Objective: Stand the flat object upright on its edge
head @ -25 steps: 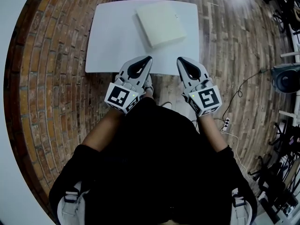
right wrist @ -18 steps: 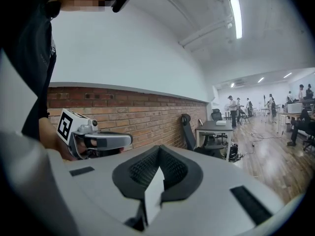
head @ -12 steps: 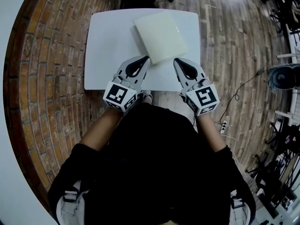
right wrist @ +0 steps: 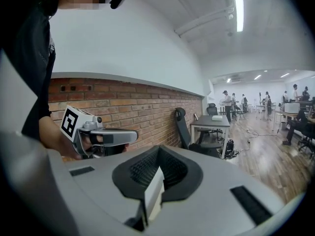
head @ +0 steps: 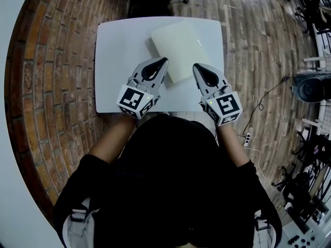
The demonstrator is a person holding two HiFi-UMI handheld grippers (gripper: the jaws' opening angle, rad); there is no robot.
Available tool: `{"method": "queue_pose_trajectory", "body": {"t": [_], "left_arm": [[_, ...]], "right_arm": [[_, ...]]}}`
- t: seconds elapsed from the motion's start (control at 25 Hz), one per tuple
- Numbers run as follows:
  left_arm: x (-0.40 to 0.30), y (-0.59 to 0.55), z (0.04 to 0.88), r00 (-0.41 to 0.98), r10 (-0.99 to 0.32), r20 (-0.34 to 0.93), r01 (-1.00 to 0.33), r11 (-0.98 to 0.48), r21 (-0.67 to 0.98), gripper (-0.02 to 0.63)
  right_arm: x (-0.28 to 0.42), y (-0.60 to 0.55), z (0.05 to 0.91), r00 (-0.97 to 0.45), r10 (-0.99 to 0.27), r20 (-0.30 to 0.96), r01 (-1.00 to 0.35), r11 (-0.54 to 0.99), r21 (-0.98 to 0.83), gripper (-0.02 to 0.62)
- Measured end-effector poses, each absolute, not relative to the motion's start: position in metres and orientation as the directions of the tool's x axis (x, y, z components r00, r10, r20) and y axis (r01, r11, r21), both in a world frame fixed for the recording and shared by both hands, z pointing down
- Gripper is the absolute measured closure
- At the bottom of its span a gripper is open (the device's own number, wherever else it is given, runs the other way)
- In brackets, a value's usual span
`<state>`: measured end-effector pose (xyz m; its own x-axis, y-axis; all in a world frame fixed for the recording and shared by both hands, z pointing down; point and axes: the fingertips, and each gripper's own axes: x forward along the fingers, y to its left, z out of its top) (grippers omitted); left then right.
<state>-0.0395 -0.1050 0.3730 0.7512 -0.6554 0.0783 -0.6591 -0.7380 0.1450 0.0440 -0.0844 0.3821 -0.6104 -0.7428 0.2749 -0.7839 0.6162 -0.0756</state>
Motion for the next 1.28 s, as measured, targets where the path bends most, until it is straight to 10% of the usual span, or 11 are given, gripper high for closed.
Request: {"method": "queue_pose_trajectory", "body": {"t": [1.28], "left_arm": [[-0.062, -0.207, 0.521, 0.43, -0.771, 0.47, -0.898, -0.309, 0.314, 0.584]], "right_arm": [[0.105, -0.256, 0.538, -0.646, -0.469, 0.602, -0.696, 0.686, -0.212, 0.506]]}}
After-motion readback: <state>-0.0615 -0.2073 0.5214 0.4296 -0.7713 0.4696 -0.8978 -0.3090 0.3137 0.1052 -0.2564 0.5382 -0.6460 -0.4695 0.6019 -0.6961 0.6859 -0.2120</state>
